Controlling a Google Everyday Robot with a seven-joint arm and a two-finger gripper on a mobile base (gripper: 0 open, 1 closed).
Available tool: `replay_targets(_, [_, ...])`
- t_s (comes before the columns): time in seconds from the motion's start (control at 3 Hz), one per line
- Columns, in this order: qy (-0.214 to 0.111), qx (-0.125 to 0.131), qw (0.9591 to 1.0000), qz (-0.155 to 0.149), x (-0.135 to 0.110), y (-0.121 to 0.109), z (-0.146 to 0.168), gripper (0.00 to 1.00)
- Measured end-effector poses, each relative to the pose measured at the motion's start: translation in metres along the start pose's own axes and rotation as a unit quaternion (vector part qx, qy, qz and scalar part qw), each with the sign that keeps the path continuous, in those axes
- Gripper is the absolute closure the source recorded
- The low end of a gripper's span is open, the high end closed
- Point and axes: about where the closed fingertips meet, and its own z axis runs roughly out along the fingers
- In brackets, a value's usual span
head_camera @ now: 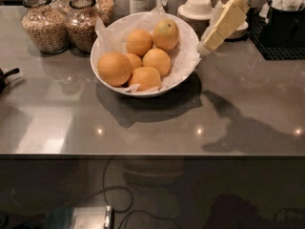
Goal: Pick orange from white bowl
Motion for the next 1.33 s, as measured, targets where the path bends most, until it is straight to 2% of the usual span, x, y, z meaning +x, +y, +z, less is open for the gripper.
replay_targets(0.33, [0.001, -0.020, 0.9998, 0.001, 0.005, -0.010, 0.024, 0.00])
replay_targets(0.67, [0.010, -0.052, 0.9985, -0.014, 0.013, -0.022, 0.057, 0.00])
replay_targets(1.0, [0.044, -0.079, 0.9952, -0.036, 0.025, -0.034, 0.078, 0.00])
replay_targets(1.33, [0.075, -0.082, 0.9925, -0.050, 0.039, -0.049, 0.087, 0.00])
